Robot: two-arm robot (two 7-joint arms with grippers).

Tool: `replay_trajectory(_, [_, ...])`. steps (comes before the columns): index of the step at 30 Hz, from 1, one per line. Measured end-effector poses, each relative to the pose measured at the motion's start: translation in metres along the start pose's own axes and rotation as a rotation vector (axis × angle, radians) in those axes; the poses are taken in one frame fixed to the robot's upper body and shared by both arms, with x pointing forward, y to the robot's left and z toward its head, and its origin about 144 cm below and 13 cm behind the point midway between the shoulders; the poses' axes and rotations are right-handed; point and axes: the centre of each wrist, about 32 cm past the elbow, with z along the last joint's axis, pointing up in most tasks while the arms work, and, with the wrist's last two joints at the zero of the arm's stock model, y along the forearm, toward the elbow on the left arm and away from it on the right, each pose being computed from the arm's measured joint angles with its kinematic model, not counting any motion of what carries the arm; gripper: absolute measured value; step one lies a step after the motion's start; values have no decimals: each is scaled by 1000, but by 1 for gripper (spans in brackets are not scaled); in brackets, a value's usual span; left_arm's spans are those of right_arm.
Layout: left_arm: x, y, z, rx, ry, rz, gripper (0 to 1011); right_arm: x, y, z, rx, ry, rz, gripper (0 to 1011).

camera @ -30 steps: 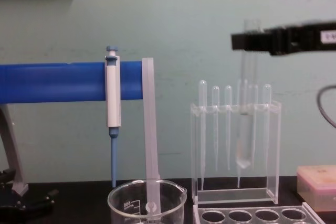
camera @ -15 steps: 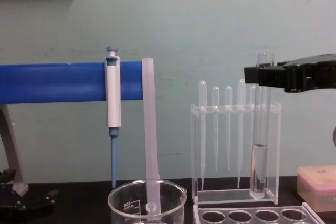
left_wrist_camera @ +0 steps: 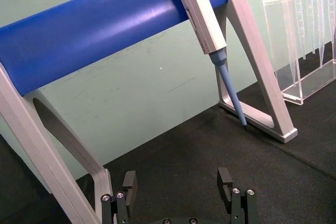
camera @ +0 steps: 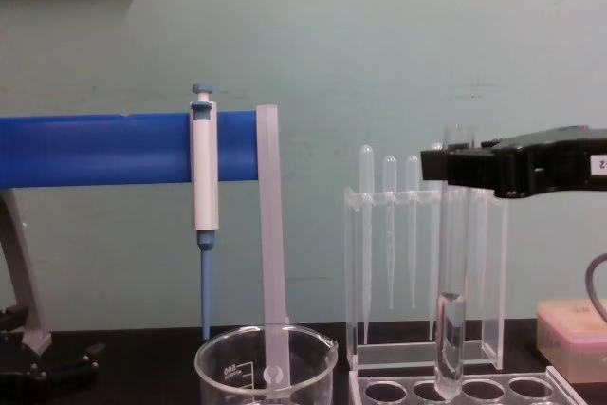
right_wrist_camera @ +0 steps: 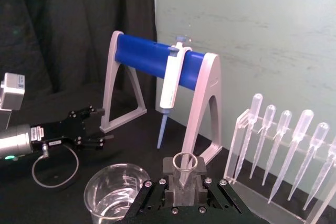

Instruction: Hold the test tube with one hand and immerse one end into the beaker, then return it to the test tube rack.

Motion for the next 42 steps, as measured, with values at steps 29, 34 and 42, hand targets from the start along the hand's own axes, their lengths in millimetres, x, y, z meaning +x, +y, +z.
replay_trajectory(29, [0,0,0,0,0,0,1000,-4,6,-28,-16,16,13,226])
replay_trajectory(34, [0,0,0,0,0,0,1000,-4,6,-36,-19,17,9,226])
replay_trajectory(42, [0,0,0,0,0,0,1000,-3,8,-44,-30,21,6,226])
